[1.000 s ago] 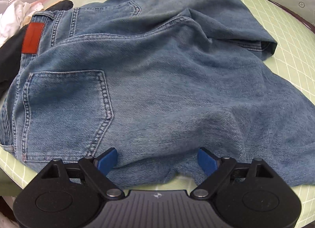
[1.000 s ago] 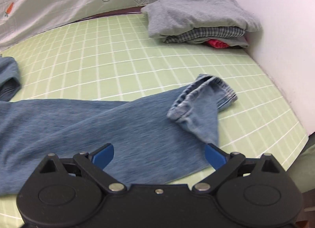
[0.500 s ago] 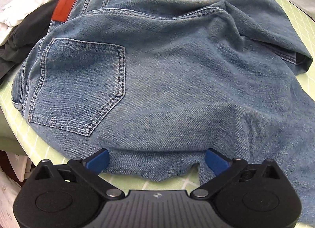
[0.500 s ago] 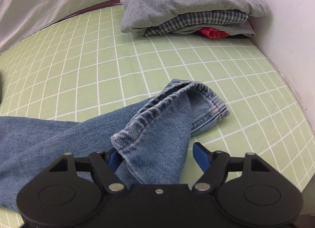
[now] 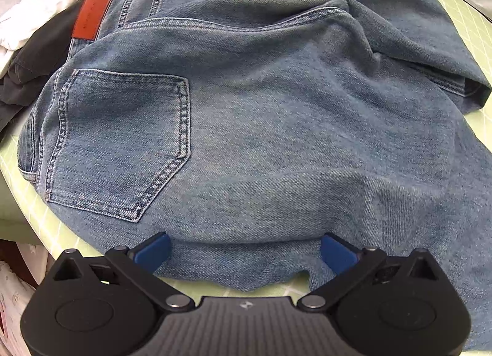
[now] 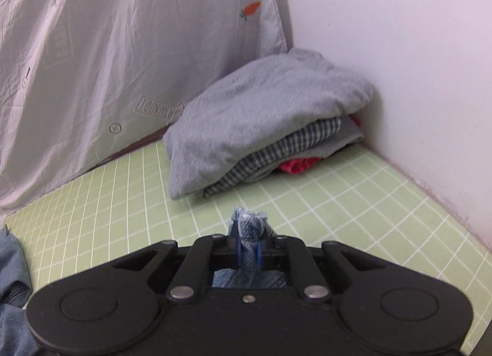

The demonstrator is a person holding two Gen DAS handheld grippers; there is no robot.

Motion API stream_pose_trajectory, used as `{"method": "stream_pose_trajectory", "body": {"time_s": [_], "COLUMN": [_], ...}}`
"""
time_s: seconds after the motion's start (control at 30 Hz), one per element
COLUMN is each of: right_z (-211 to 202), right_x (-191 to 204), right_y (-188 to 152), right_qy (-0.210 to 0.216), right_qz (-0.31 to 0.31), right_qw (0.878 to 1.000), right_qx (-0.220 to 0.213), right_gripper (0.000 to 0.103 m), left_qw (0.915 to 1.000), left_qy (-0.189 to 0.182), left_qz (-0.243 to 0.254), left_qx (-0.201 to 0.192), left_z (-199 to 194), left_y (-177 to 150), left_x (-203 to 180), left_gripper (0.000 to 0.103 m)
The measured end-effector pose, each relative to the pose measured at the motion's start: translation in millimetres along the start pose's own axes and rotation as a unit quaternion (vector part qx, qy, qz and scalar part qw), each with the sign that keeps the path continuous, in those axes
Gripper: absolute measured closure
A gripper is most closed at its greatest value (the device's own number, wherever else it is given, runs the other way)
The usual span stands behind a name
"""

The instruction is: Fold clothes

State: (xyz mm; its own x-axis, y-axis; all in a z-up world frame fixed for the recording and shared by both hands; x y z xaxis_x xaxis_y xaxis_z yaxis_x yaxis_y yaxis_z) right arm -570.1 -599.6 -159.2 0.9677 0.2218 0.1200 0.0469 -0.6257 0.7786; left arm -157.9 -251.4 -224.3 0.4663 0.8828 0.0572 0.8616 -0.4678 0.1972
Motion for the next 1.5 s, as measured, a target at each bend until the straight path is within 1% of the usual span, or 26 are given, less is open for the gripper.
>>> {"method": "stream_pose_trajectory", "body": {"time_s": [0.03,0.1,0.23,0.37,0.4,0.5,0.63,0.73,0.77,0.8,0.87,0.9,1.0,1.03,1.07,1.13,1.23,1.3,1.4,1.47,1.5], "right_z": [-4,-8,0,5,5,-1,4,3,3,2,1,0,7,13,20,43,76,91,102,103,102], "right_x": [-8,-22,-48,-71,-76,-83,-92,-89,-87,-85,-82,-80,-76,-74,-73,-68,-55,-49,-48,-50,-51], "right_y": [4,3,-20,-55,-64,-82,-97,-92,-89,-84,-71,-63,-37,-29,-22,-14,-11,-15,-20,-23,-25], "right_qy": [-0.001,-0.018,-0.065,-0.095,-0.103,-0.119,-0.123,-0.114,-0.111,-0.108,-0.103,-0.098,-0.069,-0.057,-0.045,-0.033,-0.040,-0.048,-0.049,-0.045,-0.044], "right_qz": [0.003,-0.004,-0.031,-0.035,-0.037,-0.051,-0.059,-0.082,-0.091,-0.094,-0.091,-0.084,-0.049,-0.036,-0.025,-0.017,-0.039,-0.044,-0.026,-0.013,-0.013], "right_qw": [1.000,1.000,0.997,0.992,0.990,0.987,0.982,0.980,0.980,0.980,0.983,0.986,0.992,0.994,0.995,0.994,0.988,0.984,0.978,0.976,0.976], "right_qx": [-0.007,-0.008,0.027,0.076,0.086,0.099,0.131,0.137,0.140,0.136,0.119,0.110,0.093,0.091,0.090,0.101,0.142,0.168,0.201,0.214,0.213], "right_gripper": [0.094,0.094,0.094,0.094,0.094,0.094,0.094,0.093,0.090,0.086,0.055,0.053,0.053,0.050,0.044,0.041,0.041,0.041,0.040,0.040,0.039], "left_qw": [1.0000,1.0000,0.9998,0.9998,0.9998,1.0000,0.9996,0.9989,0.9988,0.9988,0.9988,0.9988,0.9986,0.9986,0.9987,0.9989,0.9993,0.9997,0.9995,0.9993,0.9993], "left_qy": [0.000,-0.001,-0.005,-0.004,-0.002,0.002,0.006,0.010,0.012,0.014,0.019,0.022,0.030,0.032,0.034,0.034,0.025,0.015,-0.001,-0.001,0.002], "left_qz": [-0.002,-0.008,-0.020,-0.019,-0.017,-0.009,0.029,0.047,0.047,0.047,0.045,0.044,0.040,0.038,0.035,0.029,0.021,0.009,-0.031,-0.038,-0.037], "left_qx": [-0.001,-0.002,-0.001,-0.006,-0.005,-0.002,-0.002,-0.002,-0.002,-0.004,-0.007,-0.009,-0.014,-0.015,-0.015,-0.014,-0.016,-0.015,-0.005,-0.005,-0.006], "left_z": [0,0,2,-3,-5,-7,-8,-9,-9,-9,-11,-12,-16,-18,-18,-19,-19,-19,-18,-19,-20], "left_y": [-1,-4,-10,-11,-11,-12,-12,-12,-12,-13,-15,-16,-16,-13,-13,-13,-13,-13,-15,-17,-17], "left_x": [0,0,2,12,12,11,7,5,5,5,3,0,-9,-12,-13,-13,-9,-5,3,5,4], "left_gripper": [0.000,0.000,0.000,0.000,0.000,0.000,0.000,0.000,0.000,0.000,0.000,0.000,0.000,0.000,0.000,0.000,0.000,0.000,0.000,0.000,0.000]}}
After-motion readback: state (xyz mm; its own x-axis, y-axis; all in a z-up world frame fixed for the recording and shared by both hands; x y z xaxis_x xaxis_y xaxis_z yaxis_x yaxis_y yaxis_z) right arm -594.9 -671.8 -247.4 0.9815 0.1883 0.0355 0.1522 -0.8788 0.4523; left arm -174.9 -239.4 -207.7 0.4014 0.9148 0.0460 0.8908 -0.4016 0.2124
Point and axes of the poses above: each gripper's, at about its wrist camera, not at the fingertips, and z roughly the way its jaws point, x to its left, y to its top, the point moved 1 cm from there along z, roughly the way its jaws point, and after that the axes turned 6 degrees about -y, right-handed, at the moved point
